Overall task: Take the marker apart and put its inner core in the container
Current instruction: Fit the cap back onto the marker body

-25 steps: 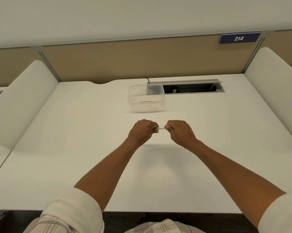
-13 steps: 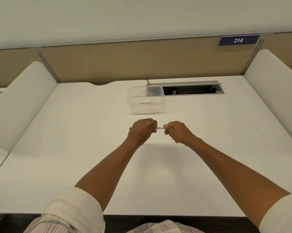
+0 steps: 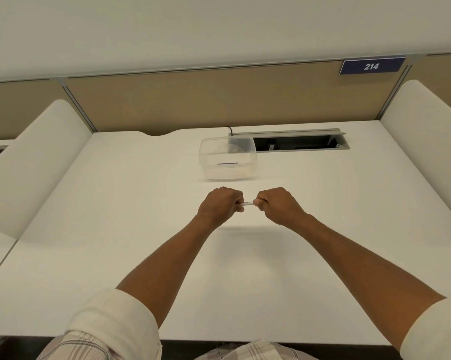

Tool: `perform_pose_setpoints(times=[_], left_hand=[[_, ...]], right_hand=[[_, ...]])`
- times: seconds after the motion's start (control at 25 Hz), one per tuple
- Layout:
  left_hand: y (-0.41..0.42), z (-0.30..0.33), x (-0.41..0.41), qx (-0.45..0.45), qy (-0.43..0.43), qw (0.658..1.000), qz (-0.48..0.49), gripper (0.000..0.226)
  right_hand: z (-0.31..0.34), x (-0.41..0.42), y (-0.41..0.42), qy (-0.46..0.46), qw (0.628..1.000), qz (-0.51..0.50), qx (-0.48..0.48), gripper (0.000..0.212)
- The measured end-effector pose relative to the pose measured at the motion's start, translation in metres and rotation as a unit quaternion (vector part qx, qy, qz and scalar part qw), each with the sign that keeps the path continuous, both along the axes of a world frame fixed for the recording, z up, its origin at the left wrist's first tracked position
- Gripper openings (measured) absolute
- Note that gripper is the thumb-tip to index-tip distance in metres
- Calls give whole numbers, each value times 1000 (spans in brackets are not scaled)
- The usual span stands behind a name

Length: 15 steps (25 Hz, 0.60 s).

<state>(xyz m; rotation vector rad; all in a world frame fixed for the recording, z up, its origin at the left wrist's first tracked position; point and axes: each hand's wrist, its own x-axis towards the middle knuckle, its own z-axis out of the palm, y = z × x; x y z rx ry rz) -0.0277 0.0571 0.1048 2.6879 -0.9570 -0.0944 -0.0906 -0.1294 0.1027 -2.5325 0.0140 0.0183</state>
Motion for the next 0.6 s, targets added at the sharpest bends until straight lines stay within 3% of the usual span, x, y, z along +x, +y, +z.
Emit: perform_pose_setpoints(times=[0.12,0.24,0.28,0.36,0.44,0.6], left_hand=[[-1,-1,2,-5,-12,1000,3,10],[-3,0,3,2,-51,999,-4,12],[-3,0,4,5,-59,998,-5,12],[-2,1,6,6,-62,998,-5,12],[-2,3,10,7,-54,998,-7,8],[-4,4,14,22,-56,998,-26,10]], right_hand=[[0,6,5,71,992,-55,84,38],[-1,11,7,213,913,-156,312,38],[-1,12,8,233,896,-163,341,37],[-2,14,7,197,926,-133,293,39],[-3,13,3,92,984,-68,134,36],[-7,8,-4,-41,999,-10,-30,24]])
